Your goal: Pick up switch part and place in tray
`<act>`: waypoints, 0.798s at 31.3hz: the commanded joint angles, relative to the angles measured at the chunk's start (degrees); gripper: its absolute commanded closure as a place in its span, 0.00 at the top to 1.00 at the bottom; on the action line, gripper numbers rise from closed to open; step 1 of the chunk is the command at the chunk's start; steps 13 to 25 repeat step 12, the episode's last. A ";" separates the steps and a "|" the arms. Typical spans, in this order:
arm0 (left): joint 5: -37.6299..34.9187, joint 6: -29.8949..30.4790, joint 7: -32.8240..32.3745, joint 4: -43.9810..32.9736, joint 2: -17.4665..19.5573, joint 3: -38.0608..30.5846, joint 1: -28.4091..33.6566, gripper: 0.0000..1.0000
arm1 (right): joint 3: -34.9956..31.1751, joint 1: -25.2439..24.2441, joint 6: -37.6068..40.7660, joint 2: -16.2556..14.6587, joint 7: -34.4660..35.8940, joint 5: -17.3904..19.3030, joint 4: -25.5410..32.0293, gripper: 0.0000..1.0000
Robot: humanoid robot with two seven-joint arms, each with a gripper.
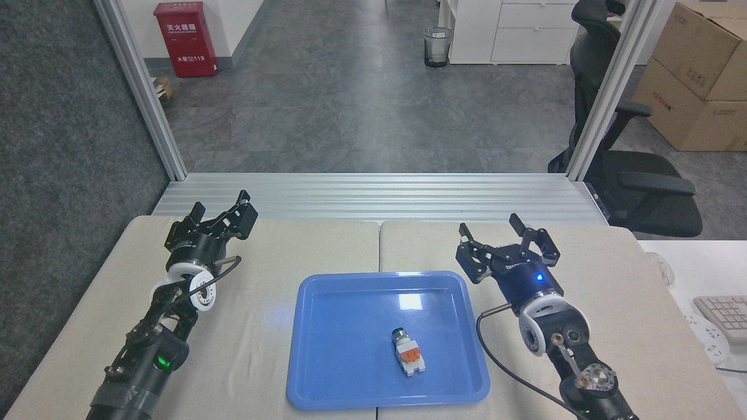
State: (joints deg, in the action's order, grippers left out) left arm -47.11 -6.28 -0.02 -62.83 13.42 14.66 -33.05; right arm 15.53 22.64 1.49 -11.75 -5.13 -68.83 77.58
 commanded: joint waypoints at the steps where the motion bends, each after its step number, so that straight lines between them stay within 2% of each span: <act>1: 0.00 -0.05 0.02 -0.01 0.03 0.02 0.00 1.00 | -12.28 2.58 1.49 -12.42 0.12 4.40 -5.68 0.99; 25: 0.00 -0.05 0.02 -0.01 -0.06 0.02 0.00 1.00 | -14.29 4.33 1.32 -11.46 0.29 5.45 -4.98 0.99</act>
